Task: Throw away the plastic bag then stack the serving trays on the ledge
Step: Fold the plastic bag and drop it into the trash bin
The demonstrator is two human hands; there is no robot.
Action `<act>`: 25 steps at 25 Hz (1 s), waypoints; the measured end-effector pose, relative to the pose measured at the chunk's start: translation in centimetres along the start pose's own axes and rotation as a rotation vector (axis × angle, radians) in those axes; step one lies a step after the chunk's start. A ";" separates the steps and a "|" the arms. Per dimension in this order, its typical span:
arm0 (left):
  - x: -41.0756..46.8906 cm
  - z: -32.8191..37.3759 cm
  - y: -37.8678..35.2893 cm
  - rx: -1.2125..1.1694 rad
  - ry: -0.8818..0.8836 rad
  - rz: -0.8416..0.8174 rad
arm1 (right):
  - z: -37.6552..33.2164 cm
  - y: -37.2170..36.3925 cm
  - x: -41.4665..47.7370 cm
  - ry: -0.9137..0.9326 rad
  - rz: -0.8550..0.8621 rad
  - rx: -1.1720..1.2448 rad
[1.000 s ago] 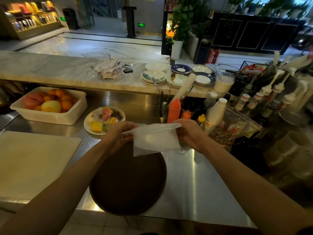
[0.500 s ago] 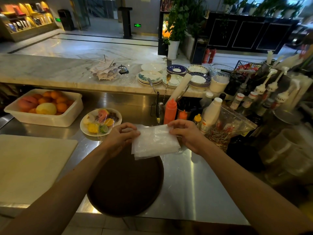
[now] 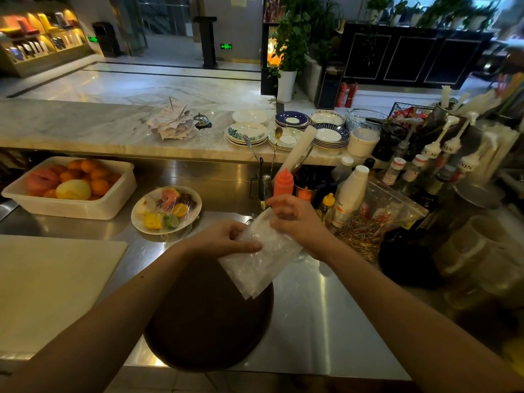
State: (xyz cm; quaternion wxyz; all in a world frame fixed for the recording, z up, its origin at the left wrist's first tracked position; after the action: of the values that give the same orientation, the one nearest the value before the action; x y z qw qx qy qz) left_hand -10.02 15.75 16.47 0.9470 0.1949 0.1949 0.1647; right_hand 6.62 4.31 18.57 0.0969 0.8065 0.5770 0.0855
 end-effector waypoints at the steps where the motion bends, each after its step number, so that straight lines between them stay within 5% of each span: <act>1: 0.1 0.1 -0.1 0.023 -0.029 0.004 | -0.1 -0.2 0.0 0.018 -0.006 -0.025; 7: 0.0 0.3 0.5 0.003 -0.082 0.077 | 0.2 -0.9 0.0 0.058 -0.098 -0.222; 19: -3.4 -3.1 2.6 -0.559 -0.012 0.312 | -0.1 -1.9 1.6 -0.064 0.113 0.166; 25: -6.4 -5.7 3.0 -0.797 0.047 0.390 | -1.0 -5.8 2.1 -0.022 0.118 0.136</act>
State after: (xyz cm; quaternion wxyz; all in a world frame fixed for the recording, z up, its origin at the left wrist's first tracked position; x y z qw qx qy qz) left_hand -18.75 17.64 14.88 0.8947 -0.1563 0.0974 0.4069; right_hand 1.74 8.20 18.10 0.0430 0.8446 0.5320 0.0430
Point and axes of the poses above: each hand's wrist, its own x-axis towards the middle knuckle, its own y-axis out of the back of the hand, z = x × y, the point moved 2 cm from there along x, towards the middle knuckle
